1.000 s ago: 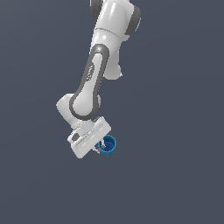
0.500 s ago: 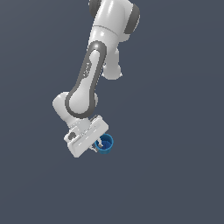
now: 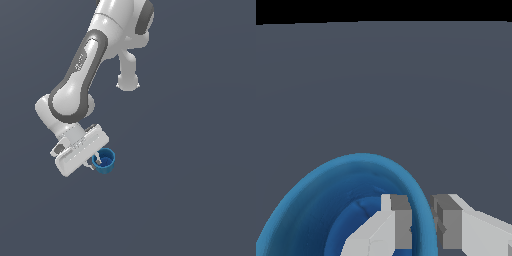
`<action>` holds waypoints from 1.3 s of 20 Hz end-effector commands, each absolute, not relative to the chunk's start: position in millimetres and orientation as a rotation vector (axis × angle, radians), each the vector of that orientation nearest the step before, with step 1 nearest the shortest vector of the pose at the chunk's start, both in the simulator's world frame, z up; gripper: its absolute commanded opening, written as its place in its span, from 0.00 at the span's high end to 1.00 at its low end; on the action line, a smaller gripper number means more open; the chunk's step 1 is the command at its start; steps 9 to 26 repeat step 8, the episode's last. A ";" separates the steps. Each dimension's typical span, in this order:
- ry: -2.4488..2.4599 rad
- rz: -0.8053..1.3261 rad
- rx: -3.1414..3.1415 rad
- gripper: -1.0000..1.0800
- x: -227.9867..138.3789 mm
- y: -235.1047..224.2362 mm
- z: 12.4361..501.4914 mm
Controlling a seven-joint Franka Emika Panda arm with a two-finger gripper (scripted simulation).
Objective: Pick up the object and move it to a goal position.
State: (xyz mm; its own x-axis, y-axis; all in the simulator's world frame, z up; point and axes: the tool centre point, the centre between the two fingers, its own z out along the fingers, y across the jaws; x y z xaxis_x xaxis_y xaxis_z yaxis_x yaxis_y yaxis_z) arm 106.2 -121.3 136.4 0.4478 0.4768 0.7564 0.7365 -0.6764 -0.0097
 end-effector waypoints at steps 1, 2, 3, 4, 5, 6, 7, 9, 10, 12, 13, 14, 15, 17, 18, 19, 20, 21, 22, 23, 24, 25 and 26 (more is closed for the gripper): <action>-1.035 -1.078 -2.365 1.00 107.8 -132.6 148.9; -1.034 -1.078 -2.365 1.00 108.2 -136.4 151.9; -1.034 -1.078 -2.365 1.00 108.6 -139.1 154.6; -1.033 -1.078 -2.366 1.00 109.0 -141.7 156.6; -1.033 -1.078 -2.366 1.00 109.4 -143.4 158.3; -1.033 -1.077 -2.366 1.00 109.6 -144.9 159.3; -1.033 -1.077 -2.366 1.00 109.8 -145.6 160.0; -1.033 -1.077 -2.366 1.00 109.9 -145.8 160.2; -1.033 -1.077 -2.366 1.00 109.9 -145.8 160.2; -1.033 -1.077 -2.366 1.00 109.9 -145.8 160.2; -1.033 -1.077 -2.366 1.00 109.9 -145.8 160.2; -1.033 -1.077 -2.366 1.00 109.9 -145.8 160.2; -1.033 -1.077 -2.366 1.00 109.9 -145.8 160.2; -1.033 -1.077 -2.366 1.00 109.9 -145.8 160.2; -1.033 -1.077 -2.366 1.00 109.9 -145.8 160.2; -1.033 -1.077 -2.366 1.00 109.9 -145.8 160.2; -1.033 -1.077 -2.366 1.00 109.9 -145.8 160.2; -1.033 -1.077 -2.366 1.00 109.9 -145.8 160.2; -1.033 -1.077 -2.366 1.00 109.9 -145.8 160.2; -1.033 -1.077 -2.366 1.00 109.9 -145.8 160.2; -1.033 -1.077 -2.366 1.00 109.9 -145.8 160.2; -1.033 -1.077 -2.366 1.00 109.9 -145.8 160.2; -1.033 -1.077 -2.366 1.00 109.9 -145.8 160.2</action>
